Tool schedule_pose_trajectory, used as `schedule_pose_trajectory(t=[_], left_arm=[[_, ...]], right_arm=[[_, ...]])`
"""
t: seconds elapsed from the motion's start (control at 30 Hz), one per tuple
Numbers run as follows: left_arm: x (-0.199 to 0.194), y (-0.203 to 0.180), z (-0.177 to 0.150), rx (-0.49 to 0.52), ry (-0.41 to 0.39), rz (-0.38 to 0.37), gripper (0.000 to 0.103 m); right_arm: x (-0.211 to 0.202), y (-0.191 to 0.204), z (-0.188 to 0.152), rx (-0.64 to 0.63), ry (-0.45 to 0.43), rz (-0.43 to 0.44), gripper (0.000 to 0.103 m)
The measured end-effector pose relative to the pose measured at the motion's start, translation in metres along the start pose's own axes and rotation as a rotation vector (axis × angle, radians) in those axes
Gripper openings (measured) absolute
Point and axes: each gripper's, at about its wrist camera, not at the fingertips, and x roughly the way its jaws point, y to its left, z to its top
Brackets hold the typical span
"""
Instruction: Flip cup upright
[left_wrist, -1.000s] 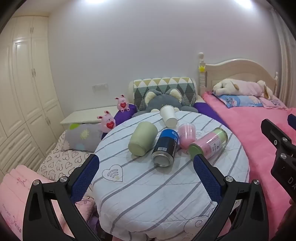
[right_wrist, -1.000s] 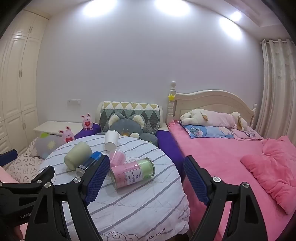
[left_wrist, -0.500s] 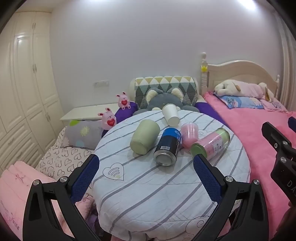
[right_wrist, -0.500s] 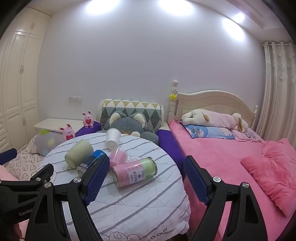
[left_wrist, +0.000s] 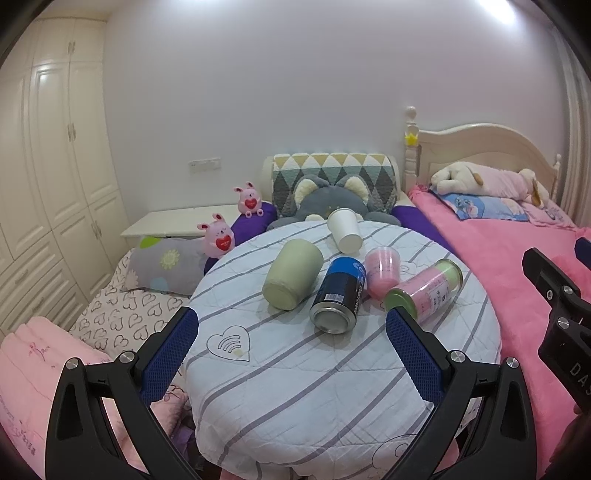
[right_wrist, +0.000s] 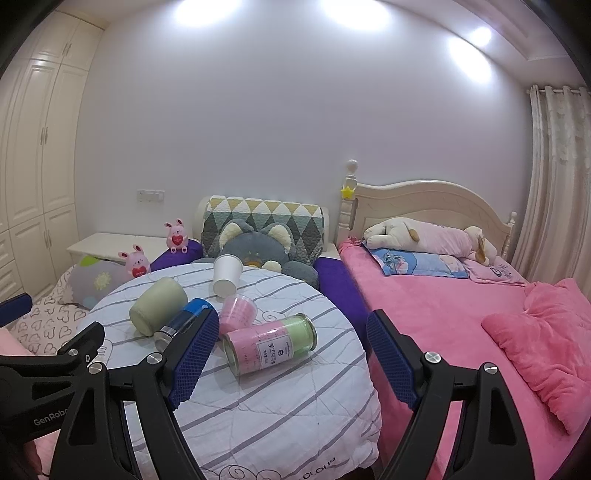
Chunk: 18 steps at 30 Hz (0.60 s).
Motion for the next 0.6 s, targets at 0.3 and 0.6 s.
schedule_pose_trajectory(t=[0.3,0.6], left_arm=[[0.0039,0.0009,-0.0005,0.000,0.010,0.003,0.103],[0.0090,0.0037,0.0009,-0.012,0.017,0.005,0.103]], right_arm=[[0.0039,0.0013,-0.0001,-0.003,0.012,0.002,0.084],[0.0064,0.0024,-0.0005,-0.003,0.016,0.006,0.084]])
